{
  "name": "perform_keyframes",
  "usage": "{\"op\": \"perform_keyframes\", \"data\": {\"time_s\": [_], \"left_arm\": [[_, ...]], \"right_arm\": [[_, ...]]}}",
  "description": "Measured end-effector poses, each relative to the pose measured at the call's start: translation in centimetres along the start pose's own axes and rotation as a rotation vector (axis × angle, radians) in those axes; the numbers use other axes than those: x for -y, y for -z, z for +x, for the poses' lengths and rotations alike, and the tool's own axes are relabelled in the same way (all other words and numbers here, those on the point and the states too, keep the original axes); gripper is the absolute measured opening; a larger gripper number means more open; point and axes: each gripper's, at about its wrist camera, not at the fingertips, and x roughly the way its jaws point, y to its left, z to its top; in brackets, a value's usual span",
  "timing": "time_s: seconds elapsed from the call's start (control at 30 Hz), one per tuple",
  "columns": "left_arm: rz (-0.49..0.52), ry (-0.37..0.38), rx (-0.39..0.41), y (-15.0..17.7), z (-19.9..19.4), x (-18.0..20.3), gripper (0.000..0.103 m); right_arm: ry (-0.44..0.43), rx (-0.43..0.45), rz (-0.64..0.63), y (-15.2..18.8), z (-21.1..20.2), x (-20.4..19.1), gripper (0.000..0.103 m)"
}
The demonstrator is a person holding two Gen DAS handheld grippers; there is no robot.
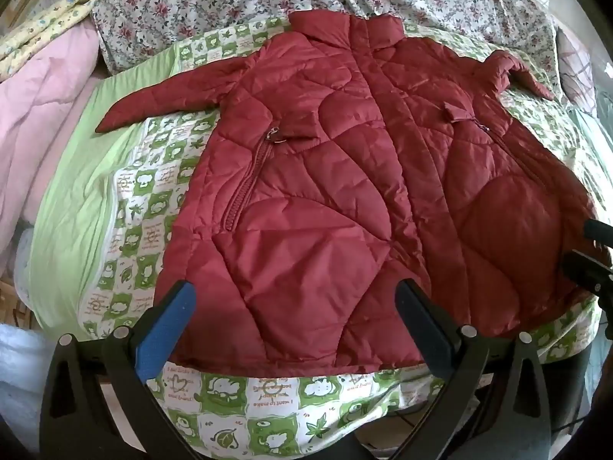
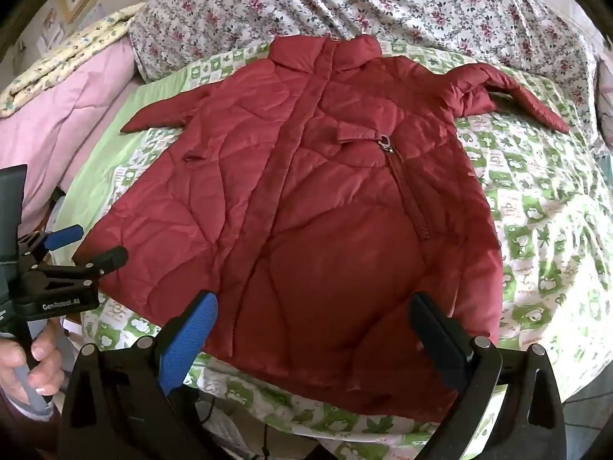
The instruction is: Fold large clothes
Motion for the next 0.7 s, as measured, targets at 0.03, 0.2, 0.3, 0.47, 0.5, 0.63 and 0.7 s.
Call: {"op": "perform_keyframes", "data": {"time_s": [0.03, 0.2, 0.3, 0.47, 0.5, 0.63, 0.7], "left_arm": [[0.001, -0.001, 0.0, 0.01, 0.05, -0.02, 0.103], [0.0, -0.002, 0.0, 0.0, -0.04, -0.07, 0.103], [0.0, -0.002, 0.001, 0.03, -0.23, -0.03, 0.103], [0.0, -0.003, 0.002, -0.07, -0.21, 0.24, 0.103], [0.0, -0.003, 0.001, -0.09, -0.22, 0.23, 0.103], [0.001, -0.004, 0.003, -0.08, -0.21, 0.22, 0.103], [0.0, -0.002, 0.002, -0.08, -0.21, 0.21, 0.103]], "right_arm": [[-0.002, 0.001, 0.0, 0.01, -0.03, -0.03, 0.101], [-0.007, 0.007, 0.0, -0.01, -0.4, -0.08, 0.101], [-0.01, 0.008, 0.0, -0.16, -0.44, -0.09, 0.101], [-0.005, 0.011, -0.009, -0.03, -0.62, -0.32, 0.101], [-0.007, 0.011, -0.01, -0.06, -0.63, -0.34, 0.101], [-0.01, 0.014, -0.013, -0.15, -0.74, -0.46, 0.101], [-0.012, 0.016, -0.012, -0.15, -0.79, -0.48, 0.101]]}}
